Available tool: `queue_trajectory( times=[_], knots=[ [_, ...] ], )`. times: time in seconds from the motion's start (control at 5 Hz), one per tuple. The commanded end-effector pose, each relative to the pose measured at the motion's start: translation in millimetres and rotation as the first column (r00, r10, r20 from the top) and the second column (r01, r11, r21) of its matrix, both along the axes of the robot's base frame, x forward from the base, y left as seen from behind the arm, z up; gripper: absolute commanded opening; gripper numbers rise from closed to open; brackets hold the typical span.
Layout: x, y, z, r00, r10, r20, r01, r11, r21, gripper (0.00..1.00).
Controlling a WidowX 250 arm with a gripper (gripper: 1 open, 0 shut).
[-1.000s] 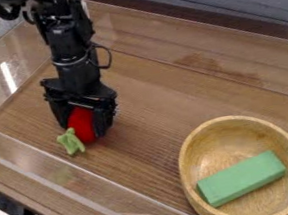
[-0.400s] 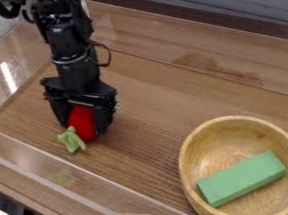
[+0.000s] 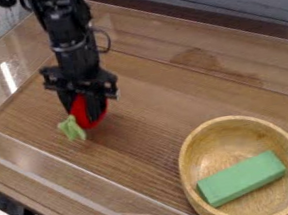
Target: Move the red object to the right side of the table
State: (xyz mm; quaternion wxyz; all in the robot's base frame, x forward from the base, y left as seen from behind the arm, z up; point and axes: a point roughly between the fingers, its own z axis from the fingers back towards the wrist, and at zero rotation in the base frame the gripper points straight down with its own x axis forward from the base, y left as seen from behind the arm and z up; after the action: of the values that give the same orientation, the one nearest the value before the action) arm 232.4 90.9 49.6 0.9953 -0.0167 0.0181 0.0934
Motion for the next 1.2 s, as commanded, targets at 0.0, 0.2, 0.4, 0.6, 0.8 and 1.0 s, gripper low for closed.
queue_trajectory(
  times=[0.0,0.2,0.4,0.6,0.8,1.0],
  knots=[
    [17.4,-9.8,25.4,0.997,0.002,0.073,-0.003,1.000,0.011,0.00],
    [26.5,-23.9,30.2,0.996,-0.011,0.084,0.011,1.000,0.005,0.00],
    [39.0,-43.0,29.2,0.995,-0.040,0.095,0.040,0.999,0.001,0.00],
    [42.9,-46.8,18.9,0.994,-0.057,0.099,0.056,0.998,0.012,0.00],
    [46.6,-49.9,11.0,0.994,-0.051,0.098,0.049,0.999,0.021,0.00],
    [49.4,-52.6,3.6,0.994,-0.046,0.098,0.043,0.999,0.029,0.00]
  ],
)
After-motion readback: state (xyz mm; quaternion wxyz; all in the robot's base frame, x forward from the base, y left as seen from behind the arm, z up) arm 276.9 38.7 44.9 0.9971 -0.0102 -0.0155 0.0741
